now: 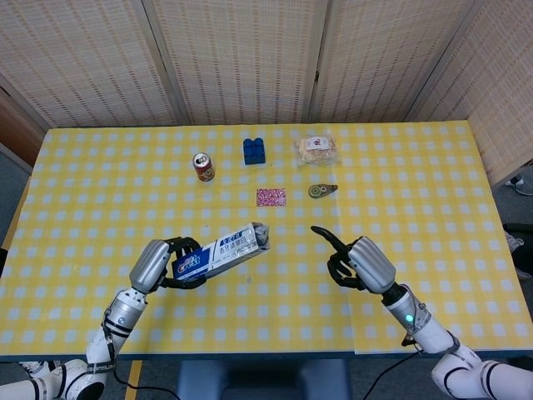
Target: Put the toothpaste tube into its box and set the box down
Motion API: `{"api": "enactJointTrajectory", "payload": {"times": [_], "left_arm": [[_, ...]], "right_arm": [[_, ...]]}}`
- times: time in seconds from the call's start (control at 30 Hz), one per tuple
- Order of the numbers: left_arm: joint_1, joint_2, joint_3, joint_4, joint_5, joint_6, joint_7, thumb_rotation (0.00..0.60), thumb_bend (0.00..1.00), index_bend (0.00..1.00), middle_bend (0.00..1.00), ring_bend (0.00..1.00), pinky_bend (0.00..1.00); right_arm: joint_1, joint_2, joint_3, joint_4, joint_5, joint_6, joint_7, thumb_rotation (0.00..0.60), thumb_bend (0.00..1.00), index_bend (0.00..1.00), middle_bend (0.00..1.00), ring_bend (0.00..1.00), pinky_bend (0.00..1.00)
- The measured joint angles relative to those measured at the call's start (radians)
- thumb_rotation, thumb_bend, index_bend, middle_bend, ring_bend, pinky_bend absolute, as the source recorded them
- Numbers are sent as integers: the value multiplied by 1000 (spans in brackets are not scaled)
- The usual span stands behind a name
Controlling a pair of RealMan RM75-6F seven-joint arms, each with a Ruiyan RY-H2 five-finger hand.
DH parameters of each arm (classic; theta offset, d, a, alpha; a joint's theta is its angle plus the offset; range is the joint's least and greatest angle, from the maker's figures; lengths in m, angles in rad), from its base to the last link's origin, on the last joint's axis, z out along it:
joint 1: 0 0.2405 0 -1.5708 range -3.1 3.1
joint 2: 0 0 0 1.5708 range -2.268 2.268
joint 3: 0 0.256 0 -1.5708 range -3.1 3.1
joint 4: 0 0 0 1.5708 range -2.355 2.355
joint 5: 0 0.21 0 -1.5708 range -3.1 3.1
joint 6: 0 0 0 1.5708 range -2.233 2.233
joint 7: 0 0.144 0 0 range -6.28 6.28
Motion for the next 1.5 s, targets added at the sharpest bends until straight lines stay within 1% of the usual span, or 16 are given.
{"api": "enactJointTrajectory", "payload": {"times": [0.33,0.83,1.07,1.5], "left_arm": [[-3,0,-3,0,-2,-3,-1,600,172,664,724,560,644],[-9,-6,6,-9,13,-6,18,600,173,664,724,560,644],[-13,-12,5,-14,11,-12,35,600,173,664,724,559,644],[-20,-13,-3,-20,10,-12,27,600,173,664,724,559,644]], "right_arm": [[31,-23,-8,-36,-18,-10,2,600,669,0,929,917,993],[69,-42,-1,-55,-2,-44,7,600,669,0,929,921,994],[94,-68,4,-52,6,-68,25,600,669,0,929,922,993],[122,-103,-11,-51,7,-104,20,600,669,0,929,921,993]]}}
